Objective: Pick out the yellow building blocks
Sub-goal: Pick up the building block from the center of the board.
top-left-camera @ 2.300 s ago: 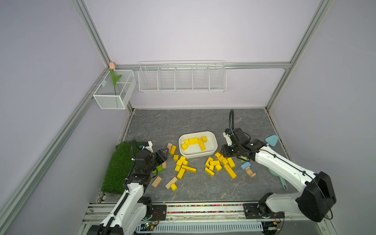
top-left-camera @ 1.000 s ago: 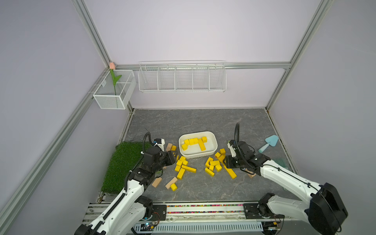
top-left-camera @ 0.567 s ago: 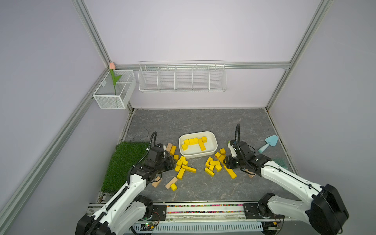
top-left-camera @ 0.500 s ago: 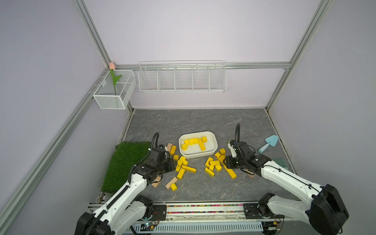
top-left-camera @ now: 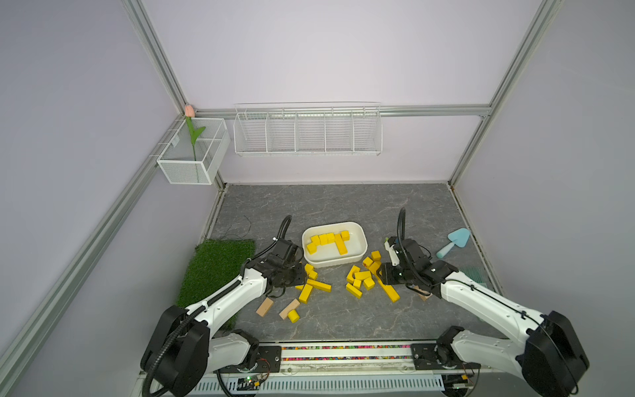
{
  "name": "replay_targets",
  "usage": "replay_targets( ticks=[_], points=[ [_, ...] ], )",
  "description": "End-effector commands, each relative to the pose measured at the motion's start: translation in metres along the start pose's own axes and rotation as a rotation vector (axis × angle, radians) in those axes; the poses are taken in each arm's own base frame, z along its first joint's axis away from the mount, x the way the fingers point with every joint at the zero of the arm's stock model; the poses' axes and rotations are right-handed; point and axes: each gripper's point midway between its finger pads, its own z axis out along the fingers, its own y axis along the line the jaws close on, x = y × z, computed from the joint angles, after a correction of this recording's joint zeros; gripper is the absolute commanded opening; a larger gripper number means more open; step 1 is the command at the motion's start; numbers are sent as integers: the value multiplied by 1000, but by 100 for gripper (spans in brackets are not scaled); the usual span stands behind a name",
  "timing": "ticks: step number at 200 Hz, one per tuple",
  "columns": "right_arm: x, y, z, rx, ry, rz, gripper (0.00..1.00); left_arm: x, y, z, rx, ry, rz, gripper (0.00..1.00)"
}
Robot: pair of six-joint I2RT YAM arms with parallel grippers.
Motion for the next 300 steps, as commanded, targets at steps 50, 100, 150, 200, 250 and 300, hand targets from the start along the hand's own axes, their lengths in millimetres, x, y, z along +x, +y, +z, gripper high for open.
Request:
replay_targets(
  ticks=[50,100,150,200,250,300],
  points=[
    [3,-1,0,-8,-8,12,48,-3,-6,20,-15,78,73,48],
    [3,-1,-1,-12,-12,12,48,-1,-3,26,-32,98,71,47],
    [3,0,0,-15,-9,11,48,0,-4,28,-26,109,73,42],
    [2,0,1,-14,-7,13,48,-1,-5,29,-22,110,74,37],
    [2,0,1,-15,-3,11,48,1,-7,26,-4,105,78,33],
    [3,0,2,-14,2,12,48,1,-6,14,3,62,67,29]
  ],
)
